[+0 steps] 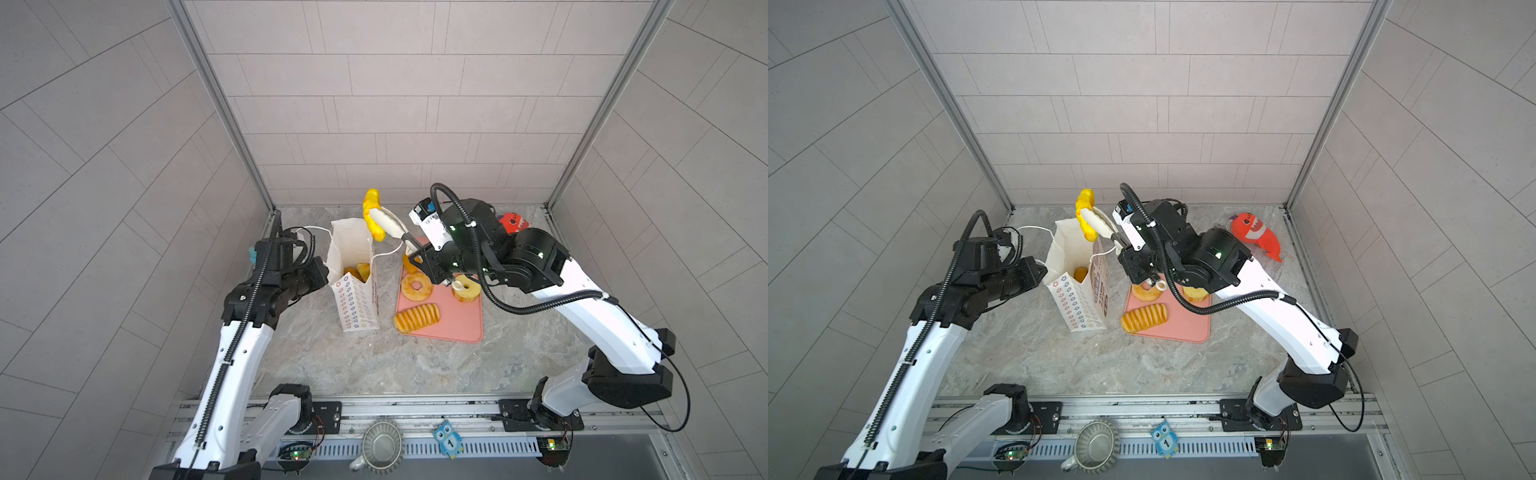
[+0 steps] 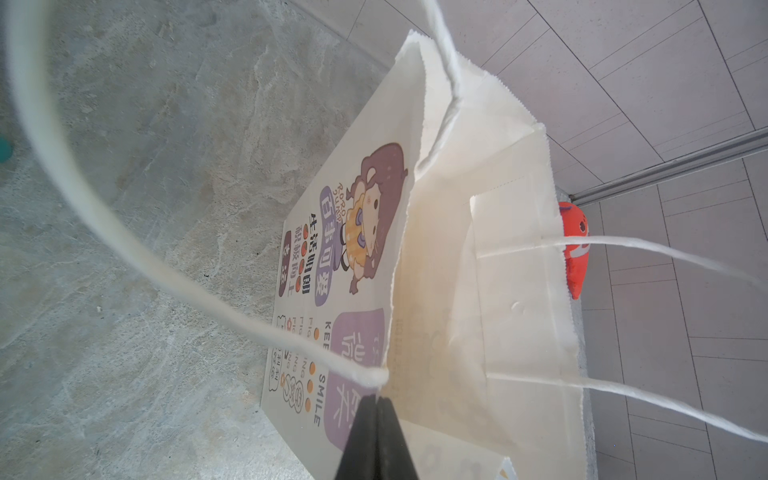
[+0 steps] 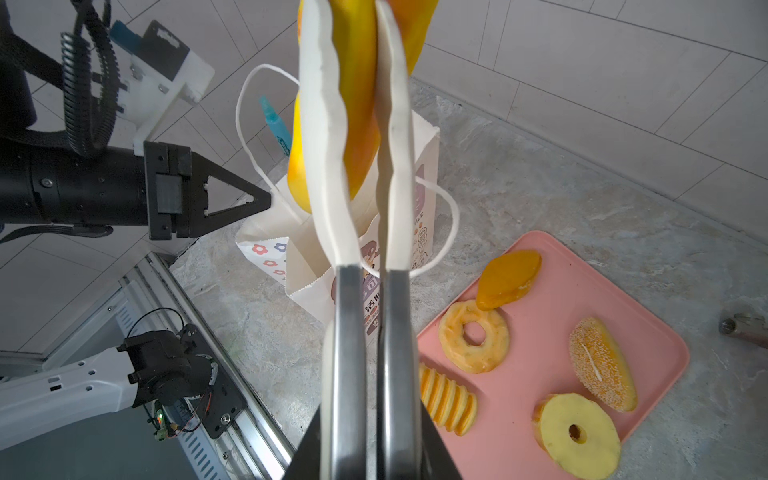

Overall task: Place the fake bread into the paper bag
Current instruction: 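Carry the bread in the tong over the bag held by the left gripper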

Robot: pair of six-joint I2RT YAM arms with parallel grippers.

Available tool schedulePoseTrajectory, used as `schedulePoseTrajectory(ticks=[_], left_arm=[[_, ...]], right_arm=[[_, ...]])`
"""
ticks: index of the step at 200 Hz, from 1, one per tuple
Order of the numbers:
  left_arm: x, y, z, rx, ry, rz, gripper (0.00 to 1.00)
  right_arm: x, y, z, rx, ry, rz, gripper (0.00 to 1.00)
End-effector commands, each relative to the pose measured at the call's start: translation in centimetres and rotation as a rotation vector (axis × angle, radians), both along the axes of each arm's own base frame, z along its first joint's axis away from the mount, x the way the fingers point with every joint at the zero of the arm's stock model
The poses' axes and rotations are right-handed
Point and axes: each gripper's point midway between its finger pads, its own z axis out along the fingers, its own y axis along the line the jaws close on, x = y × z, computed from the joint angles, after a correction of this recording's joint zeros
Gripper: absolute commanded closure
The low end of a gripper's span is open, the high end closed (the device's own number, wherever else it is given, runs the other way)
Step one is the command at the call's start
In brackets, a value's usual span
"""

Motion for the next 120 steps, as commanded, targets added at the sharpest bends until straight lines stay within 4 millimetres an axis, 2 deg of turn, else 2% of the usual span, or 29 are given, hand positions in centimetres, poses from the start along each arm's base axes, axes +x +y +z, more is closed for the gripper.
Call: schedulePoseTrajectory(ticks=[1, 46, 120], left_arm=[[-0.3, 0.2, 0.6, 0.010, -0.012, -0.003, 0.96], [-0.3, 0.1, 0.4, 0.007, -0.009, -0.005, 0.96], [-0.4, 0.1, 0.4, 0.008, -0.009, -0.006, 0.96]], right_arm=[[0.2, 0.8, 1.2, 0.015, -0.039, 0.000, 0.73], [0.8, 2.5, -0.7, -0.044, -0.017, 0.000, 0.73], [1.8, 4.0, -4.9, -0.151, 0.045, 0.001, 0.71]])
